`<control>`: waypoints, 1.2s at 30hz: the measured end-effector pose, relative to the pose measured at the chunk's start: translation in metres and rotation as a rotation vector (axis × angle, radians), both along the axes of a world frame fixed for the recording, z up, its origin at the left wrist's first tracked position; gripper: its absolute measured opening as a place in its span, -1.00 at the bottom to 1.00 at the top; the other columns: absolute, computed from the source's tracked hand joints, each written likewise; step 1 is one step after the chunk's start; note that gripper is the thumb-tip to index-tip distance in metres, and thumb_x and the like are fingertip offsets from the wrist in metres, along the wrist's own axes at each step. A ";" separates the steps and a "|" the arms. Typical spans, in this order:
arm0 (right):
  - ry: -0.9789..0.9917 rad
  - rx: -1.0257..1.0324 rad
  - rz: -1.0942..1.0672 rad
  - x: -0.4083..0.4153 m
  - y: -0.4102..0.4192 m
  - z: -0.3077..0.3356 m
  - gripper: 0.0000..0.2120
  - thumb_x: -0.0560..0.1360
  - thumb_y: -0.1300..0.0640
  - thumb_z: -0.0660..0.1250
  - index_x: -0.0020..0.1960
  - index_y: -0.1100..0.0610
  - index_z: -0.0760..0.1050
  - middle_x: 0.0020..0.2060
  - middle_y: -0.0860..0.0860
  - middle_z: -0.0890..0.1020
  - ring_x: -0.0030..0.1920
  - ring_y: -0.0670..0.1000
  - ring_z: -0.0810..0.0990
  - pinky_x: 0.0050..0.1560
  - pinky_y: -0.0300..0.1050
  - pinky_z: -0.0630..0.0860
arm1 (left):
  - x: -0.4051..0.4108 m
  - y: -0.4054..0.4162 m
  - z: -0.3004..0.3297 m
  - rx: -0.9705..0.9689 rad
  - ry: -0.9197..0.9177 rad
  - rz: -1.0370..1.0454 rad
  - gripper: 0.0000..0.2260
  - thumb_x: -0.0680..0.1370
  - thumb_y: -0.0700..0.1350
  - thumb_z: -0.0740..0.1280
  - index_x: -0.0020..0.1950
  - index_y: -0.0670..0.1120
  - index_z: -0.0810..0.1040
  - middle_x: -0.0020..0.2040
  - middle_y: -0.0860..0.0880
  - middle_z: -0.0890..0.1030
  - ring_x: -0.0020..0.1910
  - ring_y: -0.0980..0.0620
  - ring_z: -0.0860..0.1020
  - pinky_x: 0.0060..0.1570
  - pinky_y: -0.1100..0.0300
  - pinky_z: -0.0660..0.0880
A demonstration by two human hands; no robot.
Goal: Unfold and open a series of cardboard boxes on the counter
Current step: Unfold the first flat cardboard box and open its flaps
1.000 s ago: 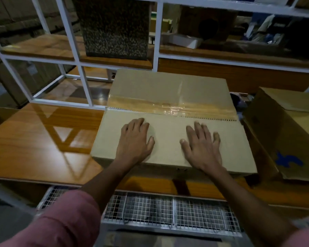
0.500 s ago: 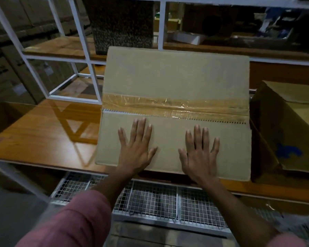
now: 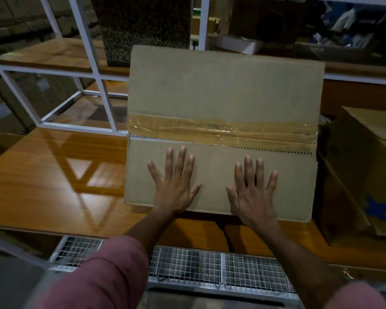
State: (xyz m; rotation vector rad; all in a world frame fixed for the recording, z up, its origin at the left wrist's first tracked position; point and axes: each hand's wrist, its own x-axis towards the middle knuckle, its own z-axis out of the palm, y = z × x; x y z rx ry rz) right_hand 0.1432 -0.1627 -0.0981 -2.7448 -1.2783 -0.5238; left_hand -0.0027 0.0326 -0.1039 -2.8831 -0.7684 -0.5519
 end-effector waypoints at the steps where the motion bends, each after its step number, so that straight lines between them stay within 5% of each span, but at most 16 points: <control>1: -0.002 0.002 -0.005 0.001 0.003 -0.003 -0.28 0.63 -0.23 -0.04 0.63 0.12 -0.19 0.60 0.16 -0.22 0.59 0.25 -0.24 0.44 0.51 -0.16 | 0.002 0.003 -0.004 0.005 -0.005 -0.001 -0.24 0.62 0.36 -0.03 0.66 -0.06 -0.17 0.65 -0.15 -0.21 0.61 -0.28 -0.19 0.31 -0.59 -0.06; 8: -0.016 0.005 -0.021 0.004 0.007 -0.008 -0.28 0.62 -0.23 0.00 0.63 0.13 -0.06 0.61 0.17 -0.11 0.60 0.25 -0.16 0.45 0.48 -0.16 | 0.007 0.006 -0.011 0.009 0.013 -0.002 -0.23 0.60 0.37 0.02 0.66 -0.05 -0.09 0.66 -0.16 -0.16 0.61 -0.29 -0.14 0.31 -0.61 -0.09; 14: 0.009 -0.015 -0.046 -0.012 0.006 0.008 -0.33 0.54 -0.24 0.14 0.56 0.04 0.18 0.56 0.20 0.13 0.55 0.28 0.10 0.41 0.38 0.10 | -0.006 -0.001 -0.009 0.014 0.100 -0.008 -0.20 0.59 0.40 -0.05 0.65 -0.03 -0.23 0.63 -0.16 -0.29 0.60 -0.26 -0.25 0.33 -0.58 -0.08; 22: 0.062 -0.115 0.011 -0.034 -0.015 0.013 -0.26 0.43 -0.16 0.40 0.52 0.00 0.21 0.52 0.20 0.17 0.50 0.27 0.16 0.32 0.32 0.28 | -0.035 -0.029 -0.012 -0.078 0.245 0.004 -0.18 0.62 0.31 0.10 0.59 0.01 -0.39 0.58 -0.15 -0.44 0.58 -0.27 -0.33 0.39 -0.54 -0.12; 29: 0.131 -0.074 0.055 -0.044 -0.022 0.029 -0.39 0.50 -0.16 0.30 0.47 -0.03 0.19 0.49 0.14 0.20 0.50 0.22 0.13 0.37 0.28 0.26 | -0.040 -0.048 0.024 -0.155 0.210 0.040 -0.32 0.64 0.26 0.07 0.64 -0.02 -0.11 0.64 -0.11 -0.20 0.61 -0.21 -0.13 0.44 -0.42 -0.02; 36: 0.048 0.054 0.106 -0.015 0.006 0.098 -0.42 0.52 -0.15 0.27 0.46 0.00 0.22 0.45 0.13 0.25 0.47 0.19 0.20 0.40 0.28 0.25 | -0.006 -0.027 0.085 -0.072 0.097 -0.018 -0.34 0.64 0.27 0.07 0.62 -0.03 -0.03 0.64 -0.11 -0.10 0.61 -0.22 -0.10 0.46 -0.41 -0.01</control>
